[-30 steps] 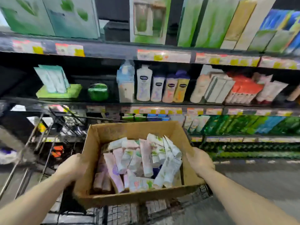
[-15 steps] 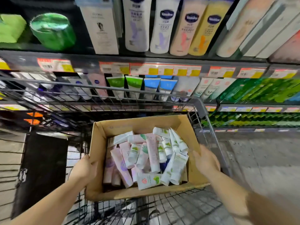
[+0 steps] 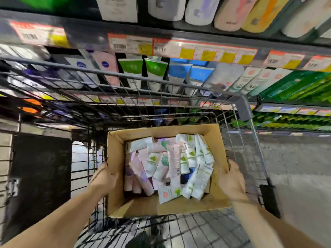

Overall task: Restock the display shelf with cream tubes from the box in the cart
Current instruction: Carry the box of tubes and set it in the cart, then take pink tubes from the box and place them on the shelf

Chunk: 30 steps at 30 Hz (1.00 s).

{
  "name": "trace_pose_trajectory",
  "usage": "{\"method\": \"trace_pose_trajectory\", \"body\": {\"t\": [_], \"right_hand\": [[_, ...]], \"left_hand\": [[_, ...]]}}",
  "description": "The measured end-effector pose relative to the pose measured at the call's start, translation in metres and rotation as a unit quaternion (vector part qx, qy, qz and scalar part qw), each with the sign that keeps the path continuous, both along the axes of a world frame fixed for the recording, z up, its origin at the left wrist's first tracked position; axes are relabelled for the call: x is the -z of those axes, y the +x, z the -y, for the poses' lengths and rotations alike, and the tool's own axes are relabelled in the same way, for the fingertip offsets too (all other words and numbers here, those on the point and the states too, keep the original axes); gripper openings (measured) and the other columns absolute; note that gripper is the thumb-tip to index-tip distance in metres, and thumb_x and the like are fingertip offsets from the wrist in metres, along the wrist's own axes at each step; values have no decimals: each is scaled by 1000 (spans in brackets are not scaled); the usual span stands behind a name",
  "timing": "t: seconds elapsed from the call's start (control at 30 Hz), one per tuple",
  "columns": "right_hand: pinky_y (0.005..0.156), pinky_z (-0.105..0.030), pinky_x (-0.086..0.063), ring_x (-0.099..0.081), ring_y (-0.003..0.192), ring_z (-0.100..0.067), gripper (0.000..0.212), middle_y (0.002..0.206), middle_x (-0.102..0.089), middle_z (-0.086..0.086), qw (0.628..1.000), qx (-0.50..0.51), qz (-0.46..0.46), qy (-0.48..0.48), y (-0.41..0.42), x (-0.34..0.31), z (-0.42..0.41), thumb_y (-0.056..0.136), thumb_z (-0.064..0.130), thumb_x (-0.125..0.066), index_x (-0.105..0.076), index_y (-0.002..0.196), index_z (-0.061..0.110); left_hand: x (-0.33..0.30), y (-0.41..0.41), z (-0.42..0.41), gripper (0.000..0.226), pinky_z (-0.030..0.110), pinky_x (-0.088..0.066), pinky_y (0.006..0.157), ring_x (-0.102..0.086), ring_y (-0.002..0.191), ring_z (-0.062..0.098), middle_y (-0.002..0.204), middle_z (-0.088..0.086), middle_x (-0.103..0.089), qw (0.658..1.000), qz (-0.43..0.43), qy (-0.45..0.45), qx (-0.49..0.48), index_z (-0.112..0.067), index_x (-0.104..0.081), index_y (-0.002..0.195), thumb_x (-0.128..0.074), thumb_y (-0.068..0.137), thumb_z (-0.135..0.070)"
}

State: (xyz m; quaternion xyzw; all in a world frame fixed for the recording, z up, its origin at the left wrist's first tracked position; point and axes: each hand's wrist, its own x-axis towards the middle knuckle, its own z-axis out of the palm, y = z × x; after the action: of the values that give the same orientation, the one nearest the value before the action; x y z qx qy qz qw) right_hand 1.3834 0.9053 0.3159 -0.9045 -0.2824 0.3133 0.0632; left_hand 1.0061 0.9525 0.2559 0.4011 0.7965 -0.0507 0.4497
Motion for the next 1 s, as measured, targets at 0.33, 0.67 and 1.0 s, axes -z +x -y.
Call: {"method": "trace_pose_trajectory", "body": {"t": [0.33, 0.67, 1.0], "right_hand": [[86, -33, -47, -54, 116, -25, 51, 129, -55, -5, 980, -162, -112, 3, -106, 7, -14, 88, 37, -63, -45, 134, 21], [65, -30, -46, -61, 89, -25, 38, 114, -54, 0, 982, -162, -86, -44, -114, 32, -17, 87, 29, -64, -48, 121, 23], [105, -47, -41, -61, 112, -26, 26, 123, -65, -14, 800, 118, -587, 34, -119, -8, -6, 98, 8, -49, -58, 123, 9]], "left_hand": [[-48, 58, -18, 60, 38, -29, 115, -35, 136, 24, 147, 6, -42, 957, 14, 260, 130, -14, -40, 143, -62, 89, -28], [-41, 75, 7, 60, 41, -46, 101, -52, 124, 21, 141, -1, -51, 983, 103, 133, 69, -23, -37, 144, -61, 91, -35], [-86, 96, 6, 52, 39, -53, 83, -65, 91, 24, 107, 6, -67, 933, 340, -60, -98, -14, -52, 129, -69, 86, -39]]}}
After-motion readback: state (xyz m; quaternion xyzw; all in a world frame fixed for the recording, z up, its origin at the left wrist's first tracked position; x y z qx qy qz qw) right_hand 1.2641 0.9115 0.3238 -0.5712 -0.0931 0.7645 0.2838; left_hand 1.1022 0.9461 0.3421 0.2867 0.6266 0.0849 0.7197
